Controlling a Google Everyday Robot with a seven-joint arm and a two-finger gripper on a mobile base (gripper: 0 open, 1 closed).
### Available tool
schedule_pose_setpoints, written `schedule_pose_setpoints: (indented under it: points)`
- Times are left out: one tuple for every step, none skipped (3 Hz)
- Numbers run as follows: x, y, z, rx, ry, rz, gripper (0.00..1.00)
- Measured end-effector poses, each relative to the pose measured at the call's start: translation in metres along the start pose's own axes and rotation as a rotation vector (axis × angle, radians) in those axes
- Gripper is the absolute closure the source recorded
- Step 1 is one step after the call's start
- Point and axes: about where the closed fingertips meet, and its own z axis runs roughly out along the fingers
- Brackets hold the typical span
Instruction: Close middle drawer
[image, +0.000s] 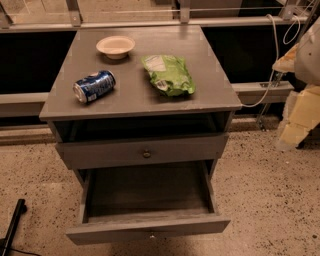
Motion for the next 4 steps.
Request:
schedule_pose_setpoints:
  points:
    - [0.000,0.000,0.000,0.000,0.000,0.000,0.00]
    - [-0.001,0.005,0.012,0.002,-0.057,0.001,0.00]
    - [-0.007,0.041,0.060,-0.036,-0.216,-0.037,0.00]
    - [0.004,0.070,0.095,-0.038,-0.324,-0.014,0.00]
